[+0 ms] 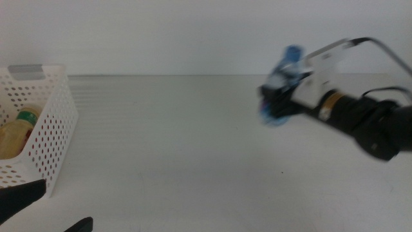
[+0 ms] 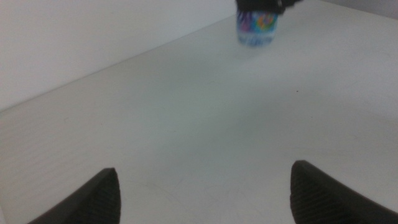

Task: Use arms to grab the bottles and put them into the dustbin to the left of the table.

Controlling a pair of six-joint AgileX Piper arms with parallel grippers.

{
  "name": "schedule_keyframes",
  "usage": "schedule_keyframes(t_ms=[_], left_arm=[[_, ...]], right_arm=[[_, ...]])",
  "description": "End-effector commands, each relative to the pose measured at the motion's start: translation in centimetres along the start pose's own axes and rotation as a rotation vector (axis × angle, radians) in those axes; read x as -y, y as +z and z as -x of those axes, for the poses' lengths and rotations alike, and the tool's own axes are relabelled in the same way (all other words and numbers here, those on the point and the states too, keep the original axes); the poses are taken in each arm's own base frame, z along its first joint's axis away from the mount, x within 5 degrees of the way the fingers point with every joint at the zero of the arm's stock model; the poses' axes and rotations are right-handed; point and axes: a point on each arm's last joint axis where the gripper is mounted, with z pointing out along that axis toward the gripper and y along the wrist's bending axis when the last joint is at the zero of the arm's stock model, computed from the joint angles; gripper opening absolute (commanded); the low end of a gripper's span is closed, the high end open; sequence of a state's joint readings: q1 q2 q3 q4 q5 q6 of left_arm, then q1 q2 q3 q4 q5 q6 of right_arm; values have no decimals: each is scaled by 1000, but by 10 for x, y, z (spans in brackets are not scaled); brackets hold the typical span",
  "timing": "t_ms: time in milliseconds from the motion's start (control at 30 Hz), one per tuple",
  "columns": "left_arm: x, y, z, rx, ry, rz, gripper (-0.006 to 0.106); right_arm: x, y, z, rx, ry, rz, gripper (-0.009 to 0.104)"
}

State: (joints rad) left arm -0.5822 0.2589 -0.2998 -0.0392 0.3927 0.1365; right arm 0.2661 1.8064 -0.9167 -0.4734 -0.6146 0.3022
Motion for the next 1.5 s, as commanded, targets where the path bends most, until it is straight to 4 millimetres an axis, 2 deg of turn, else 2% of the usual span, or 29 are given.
schedule_keyframes(t_ms=[0,133,200,367,600,800,933,967,1000,1033,1100,1200,1467], left_arm=[[-1,-1,15,89,-24,4,89],[-1,-1,15,89,-24,4,89],[-1,-1,15,89,-24,4,89],[-1,-1,15,89,-24,4,89],[-1,-1,15,89,-24,4,89],[-1,-1,15,89,-24,4,89],[-1,-1,15,89,-24,4,89],[-1,-1,15,89,-24,4,89],[-1,-1,15,89,-24,4,89],[-1,-1,15,89,-24,4,89],[-1,-1,15,89,-24,4,89],[-1,-1,15,89,-24,4,89],[-1,-1,15,88,-24,4,89]], right_arm=[[-40,-15,40,195,-59,126,0],[-97,-24,23,171,-92,284,0],[-119,-28,17,159,-97,350,0],[-156,-38,1,116,-108,457,0],[-183,-42,-17,92,-161,551,0],[-187,-37,-32,66,-152,567,0],[-187,-36,-34,55,-152,567,3],[-187,-35,-36,27,-148,560,42],[-187,-35,-36,26,-144,560,51],[-187,-36,-36,26,-146,563,66],[-187,-36,-36,28,-147,563,81],[-186,-37,-33,12,-140,553,96],[-166,-66,3,-134,-136,407,95]])
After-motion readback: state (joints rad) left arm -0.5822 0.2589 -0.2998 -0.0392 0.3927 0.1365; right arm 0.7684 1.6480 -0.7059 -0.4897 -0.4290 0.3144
